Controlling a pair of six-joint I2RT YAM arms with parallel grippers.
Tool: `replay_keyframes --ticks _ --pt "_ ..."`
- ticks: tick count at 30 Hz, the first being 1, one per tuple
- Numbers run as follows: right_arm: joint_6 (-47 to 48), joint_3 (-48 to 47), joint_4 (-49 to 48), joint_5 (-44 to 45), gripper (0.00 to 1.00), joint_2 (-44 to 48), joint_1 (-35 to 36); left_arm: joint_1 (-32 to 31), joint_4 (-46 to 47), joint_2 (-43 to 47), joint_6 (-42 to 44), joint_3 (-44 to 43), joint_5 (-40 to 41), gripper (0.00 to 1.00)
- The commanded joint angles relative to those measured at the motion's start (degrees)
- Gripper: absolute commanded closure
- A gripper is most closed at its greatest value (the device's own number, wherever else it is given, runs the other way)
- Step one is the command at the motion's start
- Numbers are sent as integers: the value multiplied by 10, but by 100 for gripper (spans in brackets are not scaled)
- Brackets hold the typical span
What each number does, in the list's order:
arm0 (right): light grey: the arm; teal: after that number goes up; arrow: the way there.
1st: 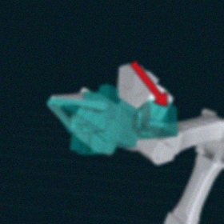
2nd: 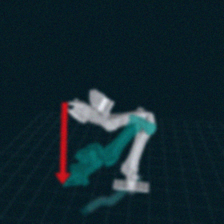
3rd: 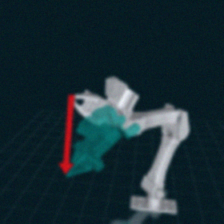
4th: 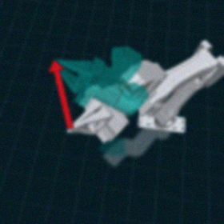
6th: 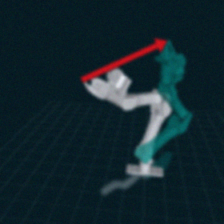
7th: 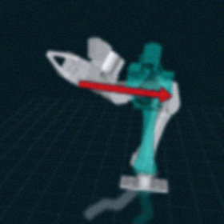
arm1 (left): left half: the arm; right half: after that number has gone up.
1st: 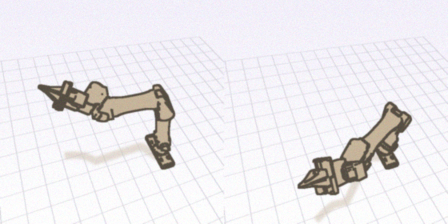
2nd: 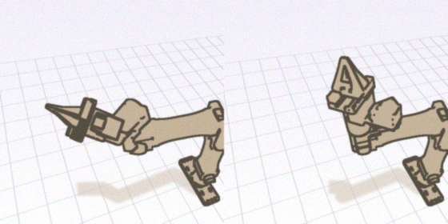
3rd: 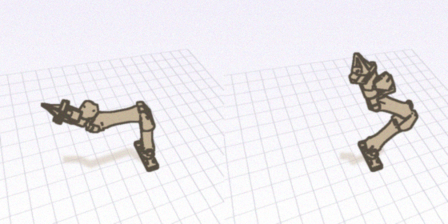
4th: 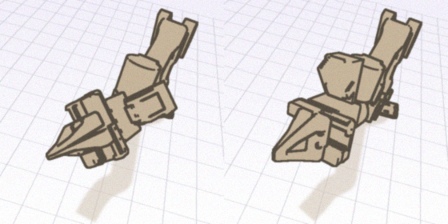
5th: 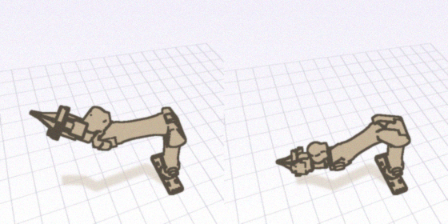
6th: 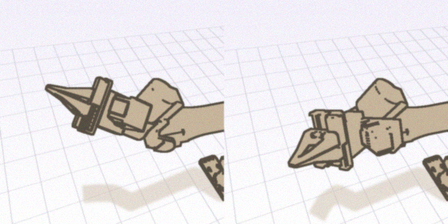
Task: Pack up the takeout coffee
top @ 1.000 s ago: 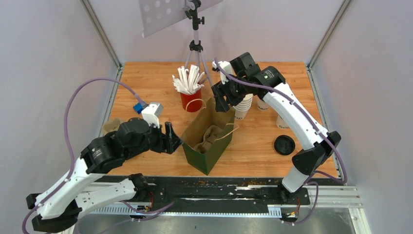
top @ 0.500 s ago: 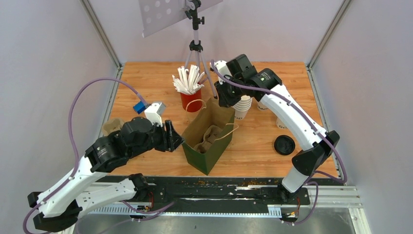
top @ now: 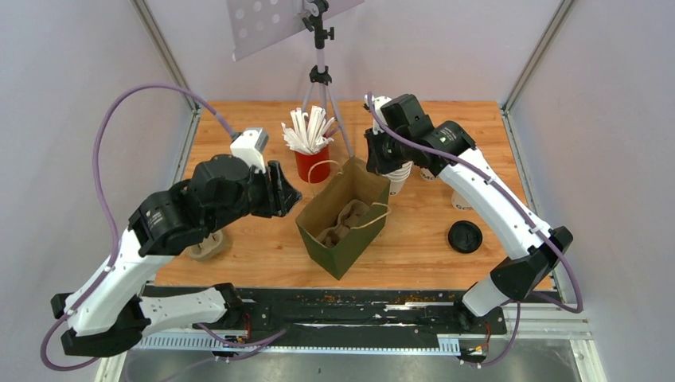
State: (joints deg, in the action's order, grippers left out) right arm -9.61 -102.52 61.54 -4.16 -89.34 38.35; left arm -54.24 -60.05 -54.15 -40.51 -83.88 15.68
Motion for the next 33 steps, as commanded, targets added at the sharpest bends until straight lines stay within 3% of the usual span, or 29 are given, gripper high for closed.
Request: replay_keyframes --ticks 1,6,12,20,25,29,33 --pt "-71 -6 -19 41 100 16 1 -2 -60 -54 28 -81 3 48" --pt "-118 9 -11 59 100 35 1 -2 -29 -50 25 -73 -16 52" --pt "-180 61 -41 14 100 81 1 -1 -93 -92 20 -115 -15 50" --pt "-200 81 -32 37 100 111 1 -1 -59 -71 -63 -44 -59 53" --pt "-204 121 -57 26 100 133 1 -1 -40 -88 -89 -10 -117 54" --pt "-205 129 -60 20 100 139 1 -1 -58 -98 -97 1 -116 54" --pt "-202 140 -69 16 100 146 0 -1 -84 -107 -89 -23 -109 47"
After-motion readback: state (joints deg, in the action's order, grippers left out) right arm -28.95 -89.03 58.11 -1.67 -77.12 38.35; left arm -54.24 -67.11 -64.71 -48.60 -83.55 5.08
